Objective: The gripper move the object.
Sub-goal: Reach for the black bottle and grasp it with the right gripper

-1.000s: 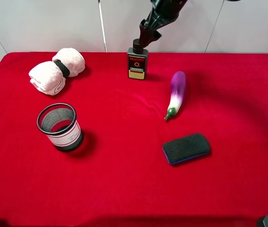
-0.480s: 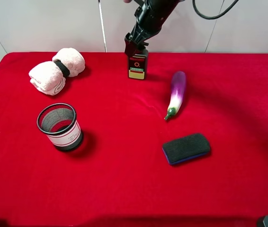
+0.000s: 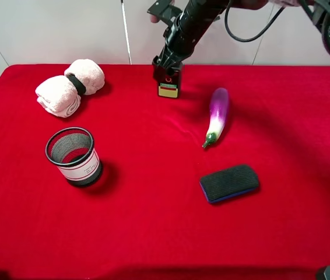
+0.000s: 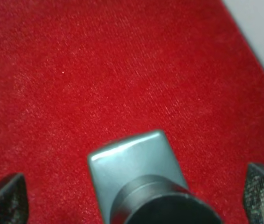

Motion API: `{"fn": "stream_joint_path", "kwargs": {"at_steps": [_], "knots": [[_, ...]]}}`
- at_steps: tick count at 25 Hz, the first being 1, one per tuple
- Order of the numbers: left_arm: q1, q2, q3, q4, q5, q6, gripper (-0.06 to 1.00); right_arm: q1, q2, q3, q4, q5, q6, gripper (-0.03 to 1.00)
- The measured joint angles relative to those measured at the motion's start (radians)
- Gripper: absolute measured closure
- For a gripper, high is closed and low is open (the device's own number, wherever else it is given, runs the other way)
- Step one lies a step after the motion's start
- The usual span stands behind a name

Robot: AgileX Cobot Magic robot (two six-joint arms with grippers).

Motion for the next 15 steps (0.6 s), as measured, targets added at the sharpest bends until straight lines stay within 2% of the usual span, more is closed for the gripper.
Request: {"fn": "stream_joint_path", "kwargs": {"at_steps": [15], "knots": [[0.0,0.0,0.0,0.0,0.0,0.0,-0.04,0.0,0.04,-0.006,0.017,-0.03,0.0,0.27]]}}
